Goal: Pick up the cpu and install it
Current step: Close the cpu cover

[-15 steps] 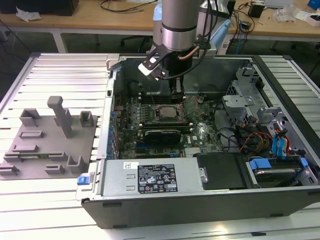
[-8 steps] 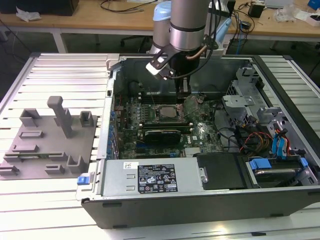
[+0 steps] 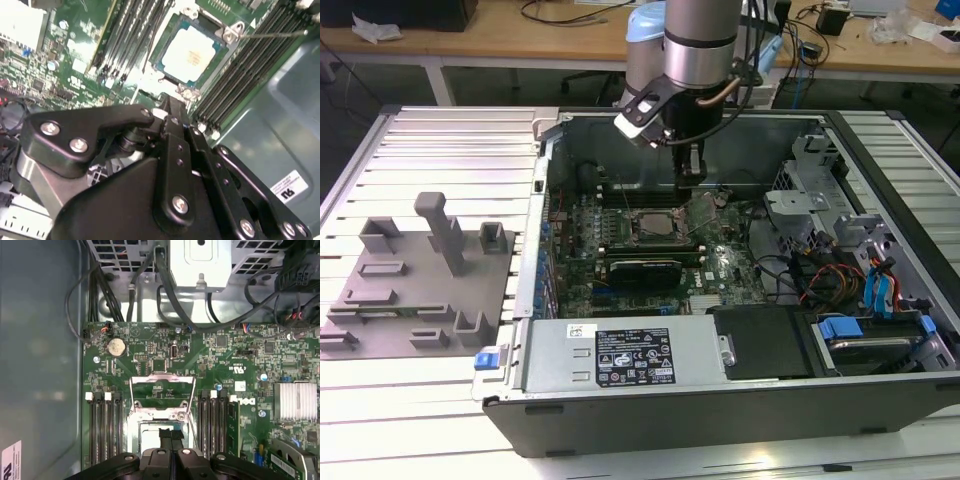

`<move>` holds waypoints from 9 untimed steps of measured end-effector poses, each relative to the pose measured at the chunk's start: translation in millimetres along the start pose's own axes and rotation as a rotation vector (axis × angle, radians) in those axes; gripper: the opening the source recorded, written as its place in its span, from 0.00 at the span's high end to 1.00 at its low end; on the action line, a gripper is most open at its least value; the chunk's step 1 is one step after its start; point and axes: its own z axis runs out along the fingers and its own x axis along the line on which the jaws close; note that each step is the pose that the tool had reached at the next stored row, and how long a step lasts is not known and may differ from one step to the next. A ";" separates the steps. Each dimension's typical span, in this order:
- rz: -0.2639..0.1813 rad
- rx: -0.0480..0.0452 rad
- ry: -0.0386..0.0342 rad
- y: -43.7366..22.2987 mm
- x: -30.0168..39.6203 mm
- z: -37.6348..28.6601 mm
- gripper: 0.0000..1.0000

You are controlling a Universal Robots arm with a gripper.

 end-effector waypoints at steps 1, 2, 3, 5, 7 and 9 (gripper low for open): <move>0.000 0.0012 -0.0002 3.0 0.0 0.1 0.89; 0.000 0.0024 -0.0002 6.2 0.0 0.2 0.89; 0.000 0.0035 -0.0003 9.2 0.0 0.4 0.89; 0.000 0.0056 0.0000 15.8 0.0 0.8 0.89; 0.000 0.0088 0.0001 25.6 0.0 1.3 0.89; 0.000 0.0129 -0.0001 38.0 0.0 1.8 0.89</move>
